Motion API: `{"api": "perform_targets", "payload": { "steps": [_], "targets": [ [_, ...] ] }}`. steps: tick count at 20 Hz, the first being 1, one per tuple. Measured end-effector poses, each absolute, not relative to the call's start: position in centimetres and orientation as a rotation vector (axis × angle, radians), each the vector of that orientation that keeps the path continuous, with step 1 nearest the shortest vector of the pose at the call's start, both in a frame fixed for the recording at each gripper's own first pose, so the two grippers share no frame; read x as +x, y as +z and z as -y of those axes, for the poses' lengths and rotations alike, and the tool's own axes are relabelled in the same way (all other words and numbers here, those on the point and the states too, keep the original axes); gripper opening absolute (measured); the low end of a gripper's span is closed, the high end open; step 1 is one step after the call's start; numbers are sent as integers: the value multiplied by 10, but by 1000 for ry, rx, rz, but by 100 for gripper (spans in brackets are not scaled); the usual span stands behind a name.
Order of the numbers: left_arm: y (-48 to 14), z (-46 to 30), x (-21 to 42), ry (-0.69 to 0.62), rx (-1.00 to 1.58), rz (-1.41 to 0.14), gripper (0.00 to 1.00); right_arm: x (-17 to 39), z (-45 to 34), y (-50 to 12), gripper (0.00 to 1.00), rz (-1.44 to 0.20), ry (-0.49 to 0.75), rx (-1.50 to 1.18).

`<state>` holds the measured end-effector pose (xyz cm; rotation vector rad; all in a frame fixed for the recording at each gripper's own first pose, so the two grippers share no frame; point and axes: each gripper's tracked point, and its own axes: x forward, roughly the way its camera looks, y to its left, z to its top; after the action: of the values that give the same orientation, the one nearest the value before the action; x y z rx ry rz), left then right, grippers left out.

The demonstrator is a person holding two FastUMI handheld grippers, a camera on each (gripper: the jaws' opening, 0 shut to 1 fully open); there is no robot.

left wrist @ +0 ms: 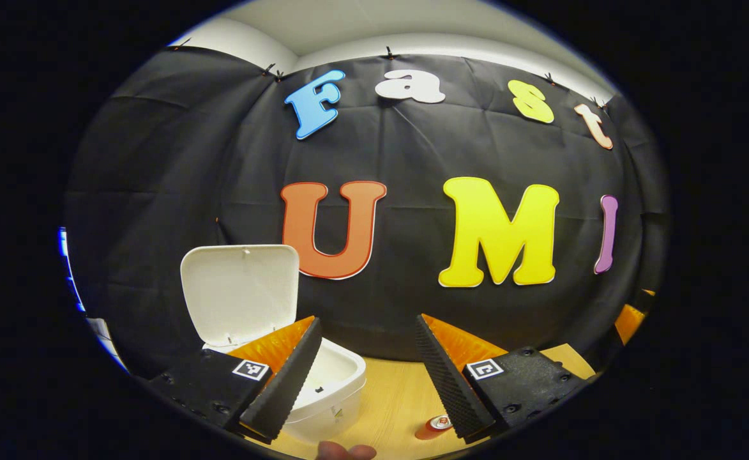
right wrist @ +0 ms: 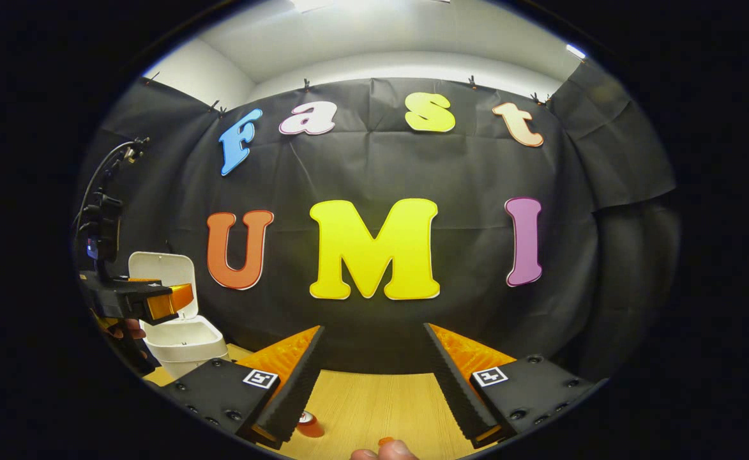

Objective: Press the lid of the desktop garbage bin to open it, pick up the crumpled paper on the desktop and throw it into the bin, then pick up the pop can on the desktop and drop it into the bin, and finally close the garbage bin lid.

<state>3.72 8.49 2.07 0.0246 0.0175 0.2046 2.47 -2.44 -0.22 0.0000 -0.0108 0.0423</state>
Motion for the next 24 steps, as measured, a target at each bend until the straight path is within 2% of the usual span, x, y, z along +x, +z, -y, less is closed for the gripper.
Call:
{"api": "perform_targets", "payload": {
  "steps": [7, 16, 23, 24],
  "targets": [
    [16, -38, 21, 117, 34, -2, 96, 25, 51, 0, 94, 18, 26, 25],
    [14, 2, 0, 118, 42, 21, 96, 31, 82, -16, 94, -13, 91, 55],
    [5, 11, -14, 112, 60, 11, 96, 32, 96, -49, 94, -80, 87, 57],
    [4, 11, -15, 109, 62, 7, 100, 31, 96, -57, 94, -97, 89, 57]
  ]
}}
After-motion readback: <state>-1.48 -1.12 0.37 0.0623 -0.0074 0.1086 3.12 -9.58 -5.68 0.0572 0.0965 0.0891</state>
